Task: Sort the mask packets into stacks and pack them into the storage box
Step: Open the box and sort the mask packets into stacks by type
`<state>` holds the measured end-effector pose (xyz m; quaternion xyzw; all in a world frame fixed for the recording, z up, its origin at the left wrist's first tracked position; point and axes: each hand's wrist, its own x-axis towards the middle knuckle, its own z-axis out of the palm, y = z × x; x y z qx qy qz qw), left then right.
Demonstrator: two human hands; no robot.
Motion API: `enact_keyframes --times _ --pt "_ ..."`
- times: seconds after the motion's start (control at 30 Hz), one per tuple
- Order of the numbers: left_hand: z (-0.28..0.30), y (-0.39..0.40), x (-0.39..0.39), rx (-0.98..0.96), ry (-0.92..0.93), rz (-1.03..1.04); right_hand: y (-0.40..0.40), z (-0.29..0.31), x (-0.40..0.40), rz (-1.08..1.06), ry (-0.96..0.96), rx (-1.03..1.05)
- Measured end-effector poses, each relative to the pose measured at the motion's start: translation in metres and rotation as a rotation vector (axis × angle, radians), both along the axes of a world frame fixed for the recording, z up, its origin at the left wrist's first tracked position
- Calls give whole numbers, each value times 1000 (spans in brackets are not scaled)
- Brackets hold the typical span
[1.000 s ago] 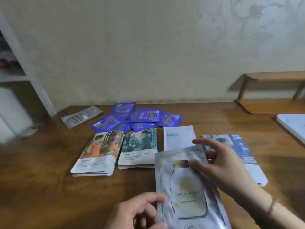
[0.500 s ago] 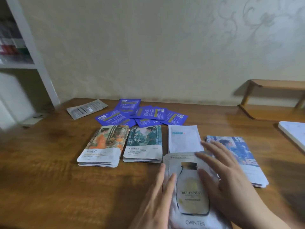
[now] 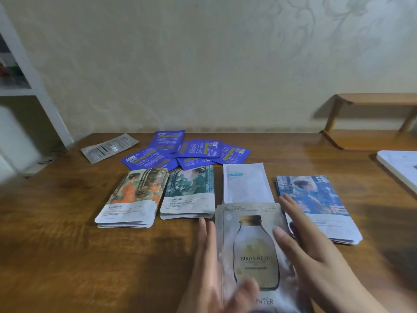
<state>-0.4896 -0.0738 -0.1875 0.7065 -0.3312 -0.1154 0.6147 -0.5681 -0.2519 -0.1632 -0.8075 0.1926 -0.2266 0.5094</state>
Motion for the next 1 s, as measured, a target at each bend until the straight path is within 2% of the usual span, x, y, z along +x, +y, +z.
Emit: enact_keyframes --times 0.07,0.2,0.4,0.5,0.6,0.67,0.73,0.83,0.93,1.0 --pt "9 -2 -4 -37 237 -72 5 -7 -2 -4 -50 217" --pt "8 -12 -5 -112 414 -88 14 -15 4 1 -74 489" --pt "9 -12 1 -176 545 -114 13 -16 0 -35 2 349" --pt "9 -13 37 -124 421 -31 11 0 -9 -77 -3 295" --pt "29 -1 75 -131 281 194 7 41 2 -76 -97 182" --pt "51 9 91 -173 195 227 1 65 26 -6 -146 120" --pt "66 17 122 -116 100 277 1 84 64 100 -97 43" --pt "67 27 202 112 -40 371 7 95 136 235 57 -214" --pt "53 48 283 483 -272 509 28 93 210 379 209 -488" --pt "46 64 331 692 -335 536 45 87 256 441 296 -643"
